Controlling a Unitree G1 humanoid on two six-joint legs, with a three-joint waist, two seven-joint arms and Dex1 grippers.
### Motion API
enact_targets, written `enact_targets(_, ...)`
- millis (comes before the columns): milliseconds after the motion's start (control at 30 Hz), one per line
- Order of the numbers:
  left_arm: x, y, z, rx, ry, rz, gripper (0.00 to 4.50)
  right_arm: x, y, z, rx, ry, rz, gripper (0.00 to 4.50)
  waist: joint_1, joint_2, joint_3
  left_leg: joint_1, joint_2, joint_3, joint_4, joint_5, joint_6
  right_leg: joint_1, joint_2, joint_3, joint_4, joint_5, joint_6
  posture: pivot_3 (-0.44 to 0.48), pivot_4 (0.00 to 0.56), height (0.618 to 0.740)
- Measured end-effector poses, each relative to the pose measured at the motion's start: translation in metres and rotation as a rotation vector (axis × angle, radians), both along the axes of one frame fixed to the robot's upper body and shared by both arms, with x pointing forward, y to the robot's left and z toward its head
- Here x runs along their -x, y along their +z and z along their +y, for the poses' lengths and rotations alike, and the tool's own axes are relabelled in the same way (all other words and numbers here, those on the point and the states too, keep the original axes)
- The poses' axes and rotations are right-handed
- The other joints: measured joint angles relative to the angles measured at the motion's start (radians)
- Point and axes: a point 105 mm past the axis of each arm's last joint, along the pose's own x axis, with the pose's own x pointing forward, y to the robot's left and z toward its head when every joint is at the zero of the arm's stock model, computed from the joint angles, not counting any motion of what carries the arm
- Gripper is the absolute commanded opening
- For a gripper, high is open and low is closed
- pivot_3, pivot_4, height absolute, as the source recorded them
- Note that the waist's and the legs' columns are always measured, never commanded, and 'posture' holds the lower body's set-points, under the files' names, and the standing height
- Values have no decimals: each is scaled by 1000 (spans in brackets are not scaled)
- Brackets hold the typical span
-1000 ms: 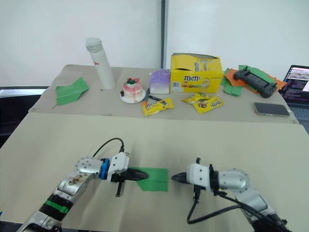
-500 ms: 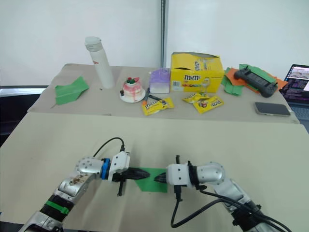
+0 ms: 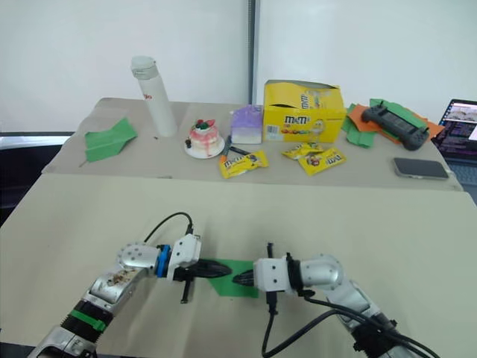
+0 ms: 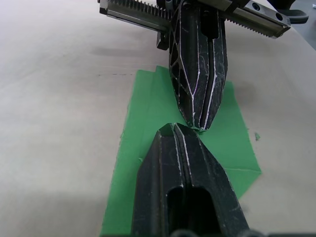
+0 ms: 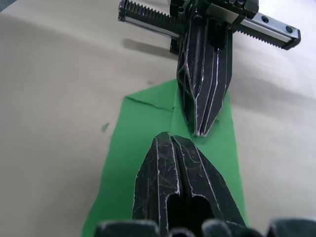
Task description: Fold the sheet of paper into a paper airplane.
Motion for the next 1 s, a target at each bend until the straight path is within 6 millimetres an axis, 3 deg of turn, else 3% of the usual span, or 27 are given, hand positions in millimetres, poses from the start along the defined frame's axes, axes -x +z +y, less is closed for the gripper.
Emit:
enact_targets(167, -1, -1, -1, -1, -7, 3, 0, 8, -1, -41, 30, -82, 8, 23, 4, -1, 0, 2, -1, 0, 0, 0, 0, 2, -1, 0, 0, 0, 0, 0, 150, 740)
enact_targets(333, -2, -1, -1, -1, -12, 5, 0, 7, 5, -54, 17, -126, 52, 23, 3, -1, 0, 4, -1, 0, 1, 0, 0, 4, -1, 1, 0, 0, 0, 0, 150, 740)
enact_targets(433, -2, -2, 0, -1, -20, 3, 0, -1, 17, -48, -32, -162, 104, 23, 2, 0, 0, 2, -1, 0, 1, 0, 0, 2, 0, 1, 1, 0, 0, 0, 150, 740)
enact_targets(567, -3, -1, 0, -1, -25, -1, 0, -15, 41, -23, -91, -130, 40, 23, 3, 0, 0, 1, 0, 0, 1, 0, 0, 1, 0, 1, 2, 0, 0, 0, 150, 740)
enact_targets(667, -2, 0, -2, 2, -30, -5, 0, -14, 33, -7, -64, -95, 37, 23, 7, 0, 0, -1, 0, 0, 1, 0, 0, 0, 0, 0, 1, 0, 0, 0, 150, 740)
enact_targets(767, -1, 0, -2, 2, -30, -5, 0, -8, 10, 1, -11, -79, 91, 23, 7, 0, 0, -2, -1, 0, 1, 0, 0, -1, -1, 1, 1, 0, 0, 0, 150, 740)
enact_targets(1000, 2, -1, -1, 6, 1, 16, 0, -8, 6, 6, -15, -73, 98, 23, -2, 0, 0, 1, 1, 0, 1, 0, 0, 0, 1, 1, 2, 0, 0, 0, 150, 740)
